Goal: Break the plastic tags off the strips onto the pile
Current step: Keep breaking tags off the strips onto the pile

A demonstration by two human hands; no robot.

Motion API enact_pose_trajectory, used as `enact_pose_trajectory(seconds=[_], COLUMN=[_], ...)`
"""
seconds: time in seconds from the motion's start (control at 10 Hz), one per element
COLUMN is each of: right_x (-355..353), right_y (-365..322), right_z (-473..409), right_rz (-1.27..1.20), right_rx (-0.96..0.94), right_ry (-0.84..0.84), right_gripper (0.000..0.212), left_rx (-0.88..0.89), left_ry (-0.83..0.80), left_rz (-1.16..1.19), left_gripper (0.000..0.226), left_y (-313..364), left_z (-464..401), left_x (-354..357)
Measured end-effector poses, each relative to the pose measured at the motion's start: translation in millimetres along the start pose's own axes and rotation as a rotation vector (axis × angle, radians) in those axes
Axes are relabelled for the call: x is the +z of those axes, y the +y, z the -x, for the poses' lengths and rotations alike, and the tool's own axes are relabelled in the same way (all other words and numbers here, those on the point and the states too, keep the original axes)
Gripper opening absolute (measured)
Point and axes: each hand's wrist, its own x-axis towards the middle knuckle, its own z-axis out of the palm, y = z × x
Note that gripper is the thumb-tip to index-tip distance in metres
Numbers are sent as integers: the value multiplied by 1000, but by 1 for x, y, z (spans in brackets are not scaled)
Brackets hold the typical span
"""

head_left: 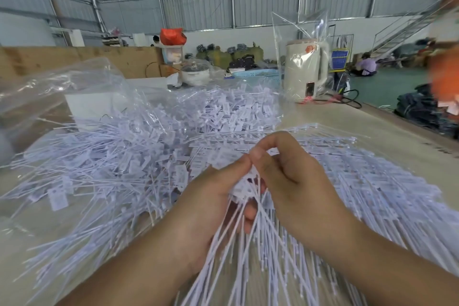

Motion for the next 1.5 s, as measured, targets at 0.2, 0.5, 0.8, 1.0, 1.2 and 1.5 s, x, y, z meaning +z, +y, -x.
enact_pose_trajectory(seconds=[0.2,0.5,0.8,1.0,1.2,1.5], right_x=[3,8,24,21,22,19], right_y=[2,11,-6,-8,-9,-3], right_z=[-4,-2,7,8,9,6], right_rz=[-52,-407,-565,-708,-606,-626], right_rx=[14,283,422,558,521,622], right_ry=[127,-216,-618,-572,-604,-578], right_gripper=[9,71,35,17,13,19], left_rx=[-34,40,310,447,496,487], left_ry=[-65,24,392,428,453,405], left_rz=[-67,113,53,-76,-256,-274], left_gripper=[37,7,20,18,10,17], left_y=[-8,7,7,-4,-8,-14], left_z=[2,1,-9,-13,-19,-21], left_x=[-1,-3,-13,-12,-12,-13])
